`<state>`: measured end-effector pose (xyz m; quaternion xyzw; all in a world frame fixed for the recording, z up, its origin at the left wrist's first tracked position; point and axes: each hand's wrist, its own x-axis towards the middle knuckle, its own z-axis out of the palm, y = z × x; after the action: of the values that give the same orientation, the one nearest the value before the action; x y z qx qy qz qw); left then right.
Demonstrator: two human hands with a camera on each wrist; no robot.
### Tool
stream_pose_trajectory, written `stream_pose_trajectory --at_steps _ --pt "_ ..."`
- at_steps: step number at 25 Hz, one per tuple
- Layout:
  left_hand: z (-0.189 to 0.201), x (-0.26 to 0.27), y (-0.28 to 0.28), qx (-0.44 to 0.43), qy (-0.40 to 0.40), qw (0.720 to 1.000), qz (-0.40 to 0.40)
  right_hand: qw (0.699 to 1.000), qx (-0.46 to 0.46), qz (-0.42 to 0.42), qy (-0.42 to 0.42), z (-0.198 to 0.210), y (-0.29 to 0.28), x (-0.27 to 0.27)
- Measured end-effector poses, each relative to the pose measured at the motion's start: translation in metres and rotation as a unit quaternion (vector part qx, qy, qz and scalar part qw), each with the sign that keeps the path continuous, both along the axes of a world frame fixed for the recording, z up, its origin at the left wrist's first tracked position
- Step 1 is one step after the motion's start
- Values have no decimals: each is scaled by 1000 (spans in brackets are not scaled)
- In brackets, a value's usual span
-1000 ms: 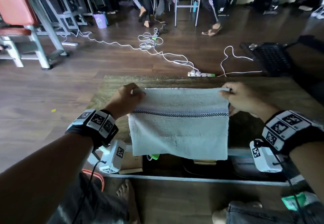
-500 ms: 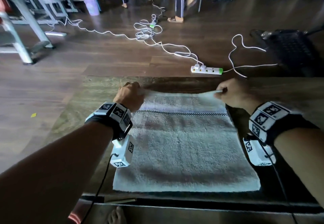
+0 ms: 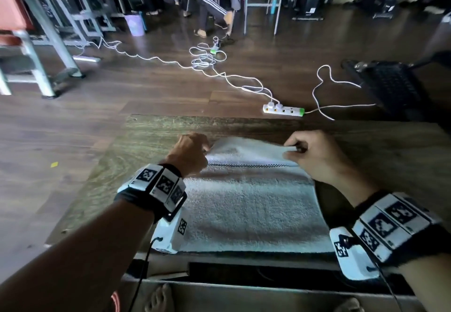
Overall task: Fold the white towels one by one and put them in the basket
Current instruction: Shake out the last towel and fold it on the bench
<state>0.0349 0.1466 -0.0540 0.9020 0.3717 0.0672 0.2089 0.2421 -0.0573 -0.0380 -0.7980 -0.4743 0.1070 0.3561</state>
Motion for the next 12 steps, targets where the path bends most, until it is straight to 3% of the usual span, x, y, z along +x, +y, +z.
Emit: stream_pose_trajectory --at_steps 1,3,5,6,9,12 --pt "7 -1 -16 36 3 999 -13 1000 10 14 -5 7 -10 -14" --pt "21 0 -58 56 -105 989 -93 999 33 32 -10 18 -28 -41" --pt "29 4 -97 41 -234 949 -206 998 47 38 0 23 -45 -65" --pt "30 5 -112 47 -261 937 -229 998 52 38 1 23 -52 -73" --pt "14 7 -131 37 -287 935 -204 997 69 16 17 15 -68 -85" --pt "14 7 -135 -16 -265 947 -179 990 95 -13 102 12 -77 -83"
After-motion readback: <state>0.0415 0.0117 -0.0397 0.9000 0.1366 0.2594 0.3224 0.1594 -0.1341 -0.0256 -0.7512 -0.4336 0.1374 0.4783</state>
